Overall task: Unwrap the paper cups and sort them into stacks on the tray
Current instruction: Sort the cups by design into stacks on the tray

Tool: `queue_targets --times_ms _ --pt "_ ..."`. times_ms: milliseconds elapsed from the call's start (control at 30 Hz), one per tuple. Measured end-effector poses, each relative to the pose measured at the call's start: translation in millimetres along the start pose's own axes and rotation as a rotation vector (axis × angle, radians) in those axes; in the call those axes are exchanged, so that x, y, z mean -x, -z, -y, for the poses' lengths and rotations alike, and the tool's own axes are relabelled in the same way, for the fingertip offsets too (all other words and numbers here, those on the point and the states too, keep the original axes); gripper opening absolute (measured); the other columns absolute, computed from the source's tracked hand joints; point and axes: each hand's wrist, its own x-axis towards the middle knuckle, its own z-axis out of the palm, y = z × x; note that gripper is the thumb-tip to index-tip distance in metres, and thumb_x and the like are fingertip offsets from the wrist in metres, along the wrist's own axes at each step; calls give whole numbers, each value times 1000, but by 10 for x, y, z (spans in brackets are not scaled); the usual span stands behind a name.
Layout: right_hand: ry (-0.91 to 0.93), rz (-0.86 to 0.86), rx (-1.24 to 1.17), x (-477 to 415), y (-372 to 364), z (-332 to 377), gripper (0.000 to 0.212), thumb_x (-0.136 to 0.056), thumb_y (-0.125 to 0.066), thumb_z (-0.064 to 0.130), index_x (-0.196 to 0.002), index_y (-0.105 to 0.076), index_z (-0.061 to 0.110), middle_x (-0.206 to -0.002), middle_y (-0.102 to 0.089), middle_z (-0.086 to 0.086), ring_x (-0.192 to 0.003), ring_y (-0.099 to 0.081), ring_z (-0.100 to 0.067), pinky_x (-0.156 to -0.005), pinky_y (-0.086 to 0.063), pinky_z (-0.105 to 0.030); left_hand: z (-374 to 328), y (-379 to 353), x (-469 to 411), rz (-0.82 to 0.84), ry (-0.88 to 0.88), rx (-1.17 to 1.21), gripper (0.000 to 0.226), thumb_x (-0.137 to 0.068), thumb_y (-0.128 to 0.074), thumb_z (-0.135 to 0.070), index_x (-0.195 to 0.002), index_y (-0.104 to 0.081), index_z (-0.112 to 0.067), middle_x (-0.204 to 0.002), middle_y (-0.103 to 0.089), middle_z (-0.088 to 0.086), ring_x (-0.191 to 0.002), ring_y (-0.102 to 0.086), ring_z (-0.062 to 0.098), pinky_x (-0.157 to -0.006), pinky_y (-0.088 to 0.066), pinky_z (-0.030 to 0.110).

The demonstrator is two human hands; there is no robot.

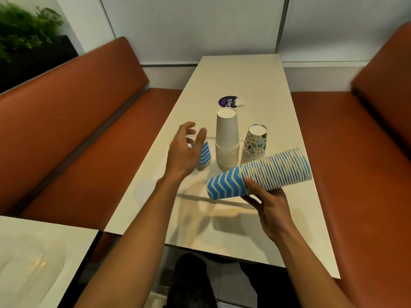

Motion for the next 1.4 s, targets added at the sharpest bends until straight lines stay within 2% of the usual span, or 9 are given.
queue_targets --times_ms 100,233,333,567,767,1067,1200,1300,1400 --pt "-3 27 39 26 -35 6 53 -71 -79 15 -121 -64 9 -111 -78 -7 -111 -73 -28 -89 -61 -40 -135 72 309 350 -60 159 57 -87 -64 -68 -130 -59 -31 -110 -68 -15 -99 -66 3 -88 -53 28" --pt "-8 65 28 56 -117 62 52 -71 -79 17 -120 -65 7 -108 -79 -8 -106 -75 -28 -85 -62 -35 -87 52 662 621 -88 44 65 -82 -76 -62 -138 -56 -36 -126 -66 -11 -111 -65 4 -97 -58 33" --pt "-11 91 17 67 -175 92 55 -73 -80 18 -123 -65 3 -113 -77 -13 -106 -75 -29 -83 -62 -32 -22 36 781 566 -112 90 70 -79 -83 -56 -140 -54 -36 -123 -67 -14 -107 -68 6 -92 -61 32" --pt "-10 68 46 61 -269 67 52 -73 -80 18 -122 -64 6 -116 -76 -12 -108 -74 -29 -82 -61 -31 48 -24 850 379 -181 -6 69 -75 -70 -73 -133 -52 -41 -113 -68 -12 -95 -70 10 -80 -64 37" --pt "-16 77 81 70 -275 103 51 -73 -79 18 -120 -65 5 -112 -78 -10 -107 -75 -28 -82 -62 -31 19 -26 809 377 -168 -42 68 -71 -63 -75 -128 -50 -41 -107 -65 -13 -91 -69 10 -79 -64 38" --pt "-10 79 65 46 -281 228 45 -75 -77 21 -116 -64 12 -106 -78 -3 -101 -76 -23 -80 -62 -32 -29 195 699 651 194 341 61 -71 -69 -61 -123 -63 -29 -119 -72 0 -106 -72 18 -98 -58 42" --pt "-1 61 64 37 -322 240 46 -73 -78 23 -116 -63 15 -103 -79 1 -99 -76 -21 -80 -62 -32 -20 216 717 657 299 365 65 -77 -73 -70 -128 -55 -34 -128 -68 -3 -114 -70 17 -103 -56 45" --pt "15 11 22 34 -334 228 51 -71 -79 24 -118 -64 12 -104 -79 -1 -97 -77 -21 -76 -62 -31 55 268 731 611 379 503 74 -69 -76 -67 -128 -58 -27 -133 -66 0 -118 -68 21 -93 -57 40" --pt "33 -24 -7 18 -326 238 56 -72 -80 23 -124 -62 11 -106 -78 -1 -101 -76 -25 -80 -63 -36 179 305 767 574 446 720 66 -77 -82 -40 -130 -57 -9 -127 -68 12 -104 -71 28 -80 -60 40"
